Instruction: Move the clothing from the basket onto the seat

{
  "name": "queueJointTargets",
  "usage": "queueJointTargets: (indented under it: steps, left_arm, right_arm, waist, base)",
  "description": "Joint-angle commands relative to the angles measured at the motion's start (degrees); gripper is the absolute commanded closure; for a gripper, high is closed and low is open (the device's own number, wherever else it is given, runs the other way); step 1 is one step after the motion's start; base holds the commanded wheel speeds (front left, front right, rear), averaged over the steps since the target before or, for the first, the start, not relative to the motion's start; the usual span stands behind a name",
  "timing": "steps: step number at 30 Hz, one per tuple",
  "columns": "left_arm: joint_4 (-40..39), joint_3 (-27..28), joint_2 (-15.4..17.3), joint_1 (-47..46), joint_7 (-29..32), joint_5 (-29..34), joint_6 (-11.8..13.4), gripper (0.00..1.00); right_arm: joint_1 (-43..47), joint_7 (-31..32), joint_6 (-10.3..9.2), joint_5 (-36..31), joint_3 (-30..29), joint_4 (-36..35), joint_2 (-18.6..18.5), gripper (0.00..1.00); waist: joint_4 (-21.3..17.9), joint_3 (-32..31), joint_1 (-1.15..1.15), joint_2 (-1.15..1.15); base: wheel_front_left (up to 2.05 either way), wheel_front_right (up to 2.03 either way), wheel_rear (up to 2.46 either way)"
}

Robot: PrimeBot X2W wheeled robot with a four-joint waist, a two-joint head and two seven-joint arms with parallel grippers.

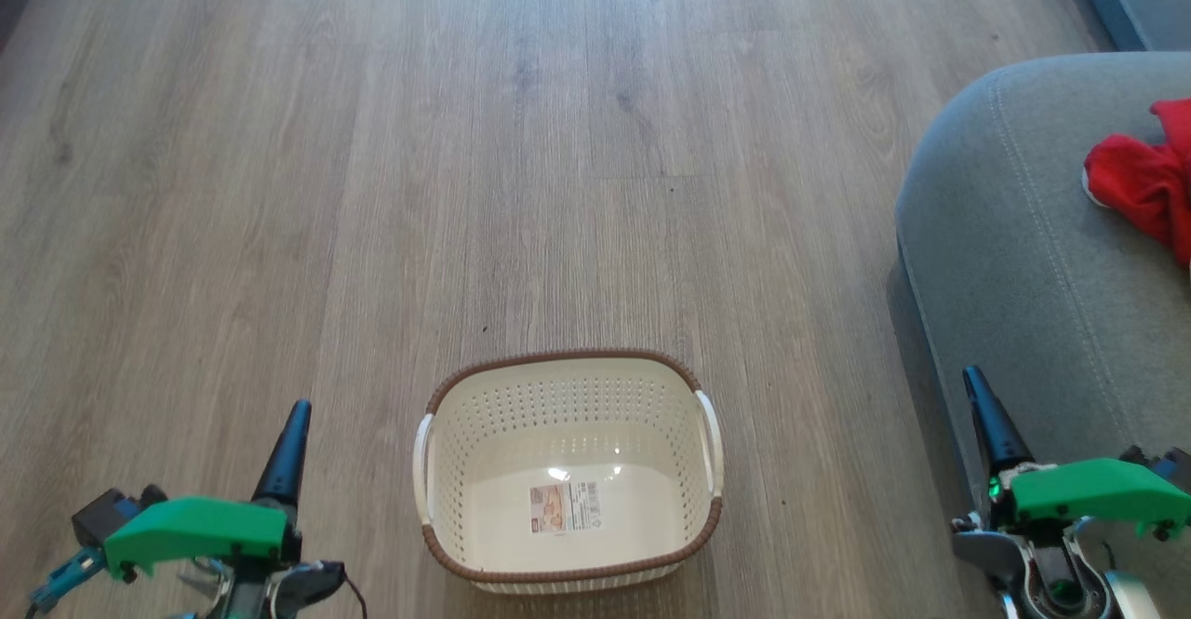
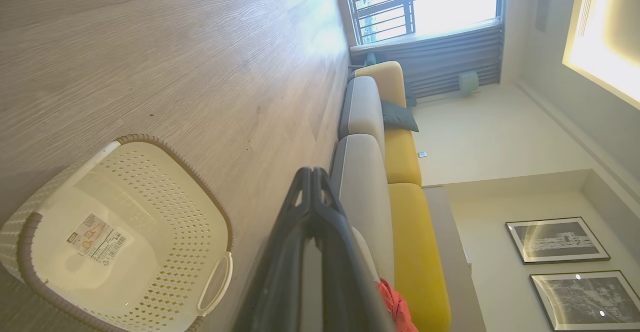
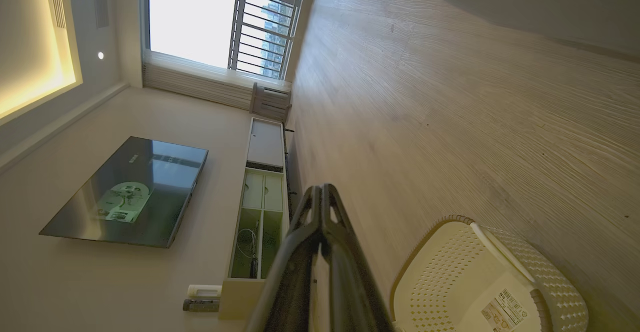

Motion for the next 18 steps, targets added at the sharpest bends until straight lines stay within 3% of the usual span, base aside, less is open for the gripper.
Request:
queueJointTargets:
  steps: [1,18]
  left_arm:
    - [-2.29,2.25,0.10,-3.28,0.70,-2.24,-0.83,1.00]
    - [-3.52,4.12,-0.17,-3.60,3.33,-11.85,-2.20,1.00]
  right_arm:
    - [-2.84,0.65,0.14,2.45,0.43,-2.60,0.00,1.00]
    - [-3.20,3.32,0.16,12.69,-0.91,-3.81,0.14,1.00]
  waist:
    - [-0.01,0.00,0.00,0.00]
    - [-0.07,0.02,0.00,0.00]
  base:
    - [0.00,0.00,0.00]
    - [0.00,0.00,0.00]
